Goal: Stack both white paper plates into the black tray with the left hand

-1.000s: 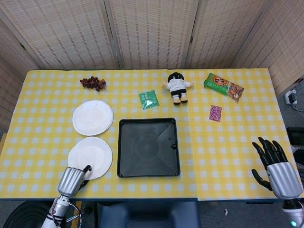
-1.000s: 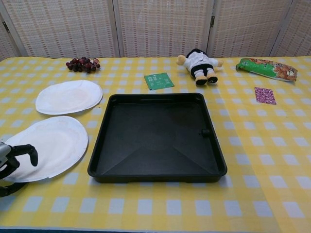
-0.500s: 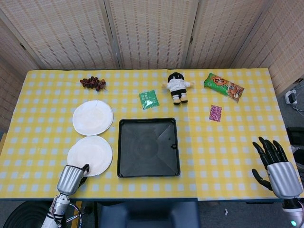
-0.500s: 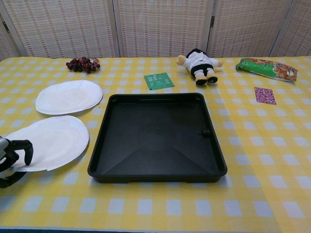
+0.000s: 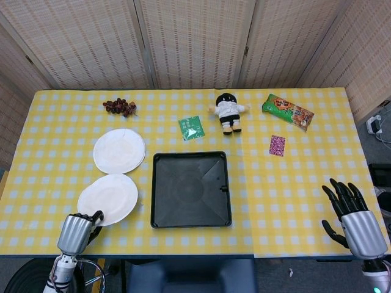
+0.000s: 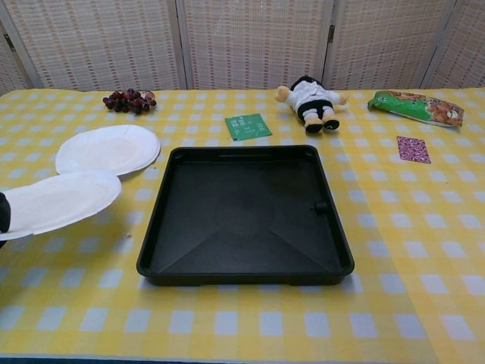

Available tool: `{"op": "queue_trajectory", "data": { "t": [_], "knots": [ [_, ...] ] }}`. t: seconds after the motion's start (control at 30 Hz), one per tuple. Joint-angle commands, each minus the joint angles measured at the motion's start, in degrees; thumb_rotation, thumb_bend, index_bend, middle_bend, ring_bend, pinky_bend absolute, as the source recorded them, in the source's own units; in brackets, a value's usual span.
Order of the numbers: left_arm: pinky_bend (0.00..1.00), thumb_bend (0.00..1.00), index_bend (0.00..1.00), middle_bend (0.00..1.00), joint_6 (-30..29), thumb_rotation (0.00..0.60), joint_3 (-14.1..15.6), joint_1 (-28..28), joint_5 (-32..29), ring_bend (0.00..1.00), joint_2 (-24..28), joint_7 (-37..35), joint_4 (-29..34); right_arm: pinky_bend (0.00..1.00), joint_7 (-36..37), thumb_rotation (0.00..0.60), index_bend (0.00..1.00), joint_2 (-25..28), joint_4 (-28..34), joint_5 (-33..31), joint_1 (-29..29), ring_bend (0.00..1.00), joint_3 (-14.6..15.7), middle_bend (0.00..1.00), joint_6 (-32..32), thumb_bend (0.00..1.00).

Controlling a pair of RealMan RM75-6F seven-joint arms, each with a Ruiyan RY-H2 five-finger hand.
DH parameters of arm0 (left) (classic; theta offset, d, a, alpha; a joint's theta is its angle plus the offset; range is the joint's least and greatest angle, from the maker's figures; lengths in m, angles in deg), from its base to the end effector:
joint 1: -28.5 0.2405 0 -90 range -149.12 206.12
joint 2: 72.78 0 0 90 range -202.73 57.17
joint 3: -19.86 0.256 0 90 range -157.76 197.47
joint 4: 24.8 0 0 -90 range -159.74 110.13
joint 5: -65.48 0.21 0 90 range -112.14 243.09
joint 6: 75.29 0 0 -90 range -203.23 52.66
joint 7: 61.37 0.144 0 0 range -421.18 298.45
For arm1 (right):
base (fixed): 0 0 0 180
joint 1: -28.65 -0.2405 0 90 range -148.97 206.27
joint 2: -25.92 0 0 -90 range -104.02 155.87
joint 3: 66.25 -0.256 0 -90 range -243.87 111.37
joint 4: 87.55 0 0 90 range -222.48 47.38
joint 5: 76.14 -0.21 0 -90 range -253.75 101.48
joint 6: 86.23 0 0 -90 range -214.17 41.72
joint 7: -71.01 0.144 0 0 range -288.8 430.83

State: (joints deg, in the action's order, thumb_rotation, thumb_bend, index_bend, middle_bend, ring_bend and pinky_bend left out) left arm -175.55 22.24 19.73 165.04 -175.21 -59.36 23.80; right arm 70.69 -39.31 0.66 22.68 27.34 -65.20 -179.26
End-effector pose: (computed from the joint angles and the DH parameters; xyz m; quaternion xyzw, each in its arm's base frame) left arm -0.2935 0.1801 0.0072 -0.6572 -0.2223 -0.4746 0.5416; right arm -0.3011 -0.1453 0.1545 0.6432 -0.3241 0.4161 0.5550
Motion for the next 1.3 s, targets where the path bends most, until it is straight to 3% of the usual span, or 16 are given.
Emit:
{"op": "queue_trajectory", "data": {
  "t": [0.03, 0.33, 0.7, 0.97, 1.3],
  "knots": [
    [1.0, 0.49, 0.65, 1.0, -2.5, 0.6, -0.3, 0.2, 1.2, 1.0, 2.3, 2.3, 4.0, 0.0, 0.0, 0.6, 0.0, 0.0, 0.1, 0.5, 0.1, 0.0, 0.3, 0.0, -0.3, 0.37],
    [1.0, 0.5, 0.65, 1.0, -2.0, 0.6, -0.2, -2.0, 4.9, 1.0, 5.4, 9.7, 14.0, 0.0, 0.4, 0.6, 0.0, 0.2, 0.0, 1.8, 0.6, 0.0, 0.6, 0.0, -1.7, 0.37],
    [1.0, 0.5, 0.65, 1.0, 7.8, 0.6, -2.4, -8.9, 7.1, 1.0, 3.0, 17.8, 22.6, 0.0, 1.2, 0.6, 0.0, 0.4, -0.1, 1.4, 0.8, 0.0, 0.3, 0.0, -2.3, 0.37],
    [1.0, 0.5, 0.64, 1.0, 15.2, 0.6, -5.2, -14.1, 5.2, 1.0, -1.6, 18.8, 22.0, 0.0, 2.6, 0.6, 0.0, 1.2, -0.3, -0.2, 1.6, 0.0, -0.3, 0.0, -3.1, 0.37],
    [1.0, 0.5, 0.64, 1.0, 21.0, 0.6, -7.7, -20.1, 3.1, 1.0, -9.3, 17.0, 16.2, 0.0, 6.0, 0.6, 0.0, 2.6, -0.9, -2.1, 2.5, 0.0, -1.1, 0.0, -4.4, 0.37]
  ]
}}
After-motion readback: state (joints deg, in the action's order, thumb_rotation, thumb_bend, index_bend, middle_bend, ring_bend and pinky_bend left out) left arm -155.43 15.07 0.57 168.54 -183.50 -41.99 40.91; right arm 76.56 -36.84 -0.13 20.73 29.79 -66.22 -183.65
